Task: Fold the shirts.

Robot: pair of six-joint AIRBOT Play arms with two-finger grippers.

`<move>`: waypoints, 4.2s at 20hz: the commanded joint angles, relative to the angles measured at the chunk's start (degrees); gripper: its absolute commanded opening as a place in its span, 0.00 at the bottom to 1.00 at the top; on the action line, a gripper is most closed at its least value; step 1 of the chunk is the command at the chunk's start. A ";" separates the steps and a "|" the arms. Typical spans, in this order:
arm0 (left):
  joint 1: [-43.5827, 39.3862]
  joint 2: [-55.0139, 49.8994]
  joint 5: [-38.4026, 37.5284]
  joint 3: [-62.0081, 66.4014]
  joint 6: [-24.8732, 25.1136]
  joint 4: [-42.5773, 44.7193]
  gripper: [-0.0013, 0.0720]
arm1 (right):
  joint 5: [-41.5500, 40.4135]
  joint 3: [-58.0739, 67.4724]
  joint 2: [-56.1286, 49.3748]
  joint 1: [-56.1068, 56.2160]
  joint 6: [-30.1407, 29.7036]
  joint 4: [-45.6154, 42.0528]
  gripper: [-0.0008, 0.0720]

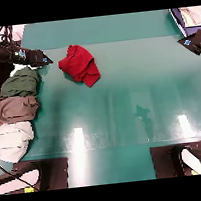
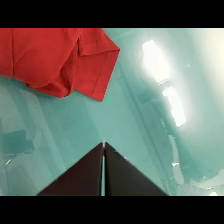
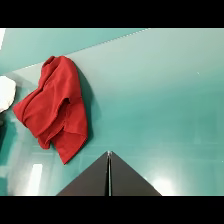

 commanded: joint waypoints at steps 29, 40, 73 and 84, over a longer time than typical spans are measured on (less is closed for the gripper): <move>0.00 -16.61 18.62 0.00 -3.45 3.23 0.79 | -1.25 -0.02 0.02 0.07 0.02 0.07 0.04; -0.02 -27.89 27.17 0.48 -1.03 -7.72 0.24 | -0.92 -0.02 -0.02 0.07 0.00 0.02 0.04; -3.32 -2.73 4.15 -9.31 1.36 2.54 0.78 | -3.78 -0.02 11.17 0.07 -0.70 -0.11 0.04; 15.34 -12.15 -0.39 -20.55 5.05 4.09 0.78 | 3.54 -0.02 5.20 0.07 -0.68 0.11 0.04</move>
